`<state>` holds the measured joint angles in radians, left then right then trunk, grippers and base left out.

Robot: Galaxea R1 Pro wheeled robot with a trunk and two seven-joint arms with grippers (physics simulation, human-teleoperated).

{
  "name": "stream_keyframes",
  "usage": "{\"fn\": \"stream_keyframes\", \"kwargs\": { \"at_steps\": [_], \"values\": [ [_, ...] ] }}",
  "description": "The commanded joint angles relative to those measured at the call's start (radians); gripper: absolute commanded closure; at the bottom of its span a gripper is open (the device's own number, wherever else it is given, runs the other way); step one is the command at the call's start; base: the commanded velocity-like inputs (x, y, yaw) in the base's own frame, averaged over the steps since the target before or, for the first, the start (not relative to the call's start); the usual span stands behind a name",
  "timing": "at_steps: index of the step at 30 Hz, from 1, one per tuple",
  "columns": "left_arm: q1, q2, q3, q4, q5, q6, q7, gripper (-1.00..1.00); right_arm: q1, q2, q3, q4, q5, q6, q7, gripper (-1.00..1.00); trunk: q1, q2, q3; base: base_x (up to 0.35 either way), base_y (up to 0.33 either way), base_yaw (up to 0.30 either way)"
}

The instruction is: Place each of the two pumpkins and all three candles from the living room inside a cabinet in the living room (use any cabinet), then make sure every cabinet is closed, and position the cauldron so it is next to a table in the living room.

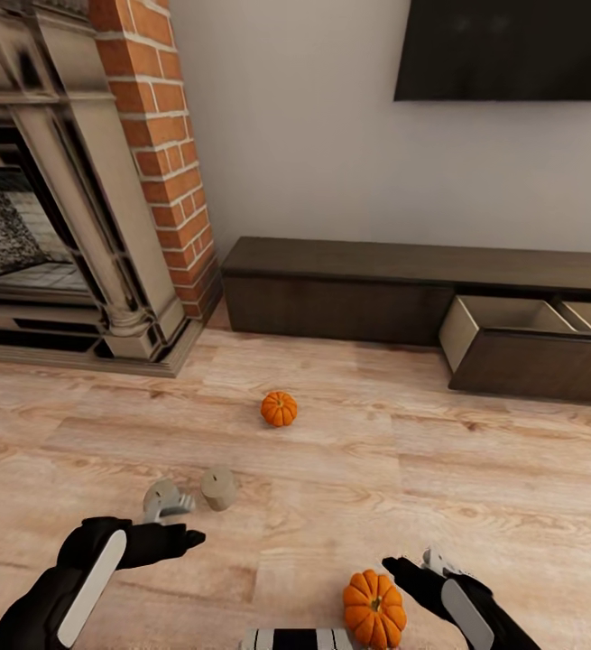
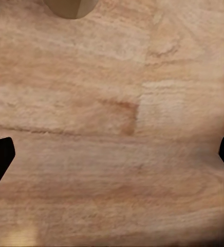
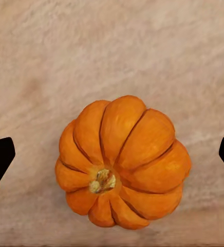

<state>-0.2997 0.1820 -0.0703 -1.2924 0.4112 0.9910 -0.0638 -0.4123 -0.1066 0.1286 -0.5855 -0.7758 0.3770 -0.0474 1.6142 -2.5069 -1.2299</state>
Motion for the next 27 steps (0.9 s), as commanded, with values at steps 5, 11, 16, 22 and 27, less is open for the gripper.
{"fn": "stream_keyframes", "kwargs": {
  "at_steps": [5,11,16,22,27],
  "values": [
    [-0.001,0.005,0.002,-0.001,0.028,0.003,-0.007,-1.00,0.000,-0.013,-0.028,0.068,-0.019,-0.009,0.045,-1.00,0.002,-0.002,-0.020,0.000,0.000,0.000],
    [0.000,0.005,0.003,-0.001,0.033,0.003,-0.007,-1.00,0.000,-0.027,-0.097,0.095,-0.022,-0.035,0.054,-1.00,0.005,-0.003,-0.043,0.000,0.000,0.000],
    [0.000,0.005,0.004,-0.001,0.035,0.004,-0.008,-1.00,0.000,-0.035,-0.106,0.117,-0.022,-0.055,0.089,-1.00,0.005,-0.003,-0.047,0.000,0.000,0.000],
    [0.000,0.006,0.010,-0.001,0.035,0.005,-0.008,-1.00,0.000,-0.037,-0.108,0.164,-0.022,-0.072,0.159,-1.00,0.007,-0.004,-0.059,0.000,0.000,0.000],
    [-0.001,0.006,0.028,-0.001,0.036,0.005,-0.008,-1.00,0.000,-0.036,-0.107,0.175,-0.015,-0.085,0.171,-1.00,0.009,-0.005,-0.078,0.000,0.000,0.000]
  ]
}}
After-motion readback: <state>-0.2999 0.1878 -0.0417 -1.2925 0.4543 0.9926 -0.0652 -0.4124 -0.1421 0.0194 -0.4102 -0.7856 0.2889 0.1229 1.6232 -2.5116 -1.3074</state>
